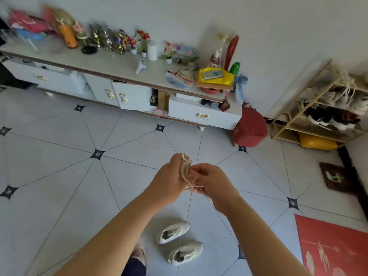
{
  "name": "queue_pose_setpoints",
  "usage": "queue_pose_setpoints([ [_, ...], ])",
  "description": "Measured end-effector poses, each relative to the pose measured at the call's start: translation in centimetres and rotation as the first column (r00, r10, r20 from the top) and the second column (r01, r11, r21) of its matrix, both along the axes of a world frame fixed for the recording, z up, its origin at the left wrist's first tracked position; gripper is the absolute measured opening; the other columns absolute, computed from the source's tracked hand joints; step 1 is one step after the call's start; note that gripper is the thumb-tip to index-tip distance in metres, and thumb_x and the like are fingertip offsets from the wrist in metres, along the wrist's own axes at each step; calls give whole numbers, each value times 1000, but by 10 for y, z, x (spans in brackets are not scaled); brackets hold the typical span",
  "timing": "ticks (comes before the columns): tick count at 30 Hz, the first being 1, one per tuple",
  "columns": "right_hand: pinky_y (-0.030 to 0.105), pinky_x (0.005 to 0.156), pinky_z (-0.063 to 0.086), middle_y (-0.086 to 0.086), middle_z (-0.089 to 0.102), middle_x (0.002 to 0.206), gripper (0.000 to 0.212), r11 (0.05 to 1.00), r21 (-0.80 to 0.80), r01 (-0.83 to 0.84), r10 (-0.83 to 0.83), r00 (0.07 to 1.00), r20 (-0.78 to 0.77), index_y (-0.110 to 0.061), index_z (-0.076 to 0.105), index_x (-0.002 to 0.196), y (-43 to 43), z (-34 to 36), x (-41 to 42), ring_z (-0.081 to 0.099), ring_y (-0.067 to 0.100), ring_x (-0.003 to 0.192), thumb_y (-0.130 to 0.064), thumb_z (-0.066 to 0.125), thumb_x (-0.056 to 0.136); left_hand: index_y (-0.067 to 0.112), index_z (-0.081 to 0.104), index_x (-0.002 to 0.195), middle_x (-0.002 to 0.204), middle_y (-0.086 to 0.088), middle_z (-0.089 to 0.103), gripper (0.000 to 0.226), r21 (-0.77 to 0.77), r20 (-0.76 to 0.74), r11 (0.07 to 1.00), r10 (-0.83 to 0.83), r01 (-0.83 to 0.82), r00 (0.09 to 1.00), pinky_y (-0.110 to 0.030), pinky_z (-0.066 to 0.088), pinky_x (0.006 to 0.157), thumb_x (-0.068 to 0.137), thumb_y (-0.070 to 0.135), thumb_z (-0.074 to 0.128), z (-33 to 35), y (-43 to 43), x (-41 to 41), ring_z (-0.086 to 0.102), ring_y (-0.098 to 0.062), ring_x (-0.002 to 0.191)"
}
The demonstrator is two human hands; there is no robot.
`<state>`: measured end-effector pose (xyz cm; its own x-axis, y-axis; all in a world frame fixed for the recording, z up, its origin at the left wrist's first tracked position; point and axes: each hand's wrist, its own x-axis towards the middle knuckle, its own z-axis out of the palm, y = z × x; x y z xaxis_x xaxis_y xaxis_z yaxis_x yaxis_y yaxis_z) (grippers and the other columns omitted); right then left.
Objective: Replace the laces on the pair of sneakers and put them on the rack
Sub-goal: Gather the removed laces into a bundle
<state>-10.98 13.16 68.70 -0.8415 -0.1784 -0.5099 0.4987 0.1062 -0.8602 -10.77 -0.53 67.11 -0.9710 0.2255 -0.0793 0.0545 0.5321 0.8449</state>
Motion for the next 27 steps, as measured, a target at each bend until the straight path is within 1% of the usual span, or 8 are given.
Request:
queue_pose_setpoints([
  [5, 23, 66, 56, 11, 67, 83, 13, 997, -12, -72, 72, 997, 29, -9, 62, 97, -29, 36, 5, 63, 16, 71, -3, 56, 88, 24, 43, 109, 87, 10, 57, 30, -28, 43, 992, 126, -125, 991, -10, 38, 56, 87, 39, 57, 30, -28, 23, 54, -5, 73],
  [9, 22, 70, 56, 3, 69, 84, 16, 989, 15, -149, 149, 988, -28, -15, 62, 103, -47, 54, 8, 66, 12, 74, -20, 49, 95, 22, 44, 92, 73, 7, 53, 18, -3, 77, 969, 245, -246, 966, -11, 38, 49, 87, 34, 56, 37, -46, 35, 48, -6, 60],
  [11, 22, 76, 55, -5, 70, 94, 14, 963, 51, -264, 268, 957, -114, -26, 61, 104, -52, 60, 13, 67, 7, 83, -26, 57, 90, 22, 45, 89, 72, 4, 55, 11, 45, 117, 932, 353, -360, 928, -10, 38, 45, 87, 25, 55, 39, -54, 43, 51, -8, 59],
  [13, 20, 80, 54, -14, 67, 99, 32, 896, 146, -420, 442, 875, -197, -36, 58, 103, -58, 64, 18, 64, 0, 88, -21, 72, 79, 22, 45, 89, 77, 2, 56, 13, 135, 198, 878, 430, -459, 881, -11, 41, 43, 86, 13, 54, 42, -59, 51, 56, -9, 61],
  [15, 16, 76, 52, -18, 66, 98, 40, 853, 242, -462, 516, 813, -269, -43, 58, 98, -68, 66, 25, 63, -3, 89, -17, 76, 73, 20, 46, 94, 79, 2, 55, 14, 149, 240, 842, 478, -518, 845, -11, 41, 42, 86, 10, 53, 47, -61, 62, 55, -9, 60],
  [17, 14, 73, 51, -19, 67, 91, 32, 857, 297, -422, 510, 778, -366, -45, 62, 86, -76, 67, 31, 63, -3, 85, -16, 72, 77, 16, 48, 99, 76, 3, 55, 13, 170, 232, 814, 515, -556, 825, -12, 41, 43, 88, 17, 55, 53, -65, 78, 54, -7, 57],
  [21, 15, 66, 53, -10, 71, 76, 30, 894, 167, -415, 447, 821, -356, -33, 71, 76, -76, 61, 53, 67, 7, 74, -5, 61, 83, 23, 49, 92, 73, 7, 56, 8, 261, 231, 777, 526, -573, 819, -13, 45, 51, 88, 27, 55, 62, -62, 129, 54, 3, 54],
  [27, 14, 58, 51, -9, 70, 72, 27, 812, 178, -556, 577, 721, -385, -29, 69, 77, -61, 45, 124, 66, 5, 67, -5, 59, 84, 28, 55, 101, 94, 6, 63, 14, 408, 339, 531, 667, -743, 663, -19, 51, 70, 89, 20, 57, 57, -15, 237, 61, -2, 79],
])
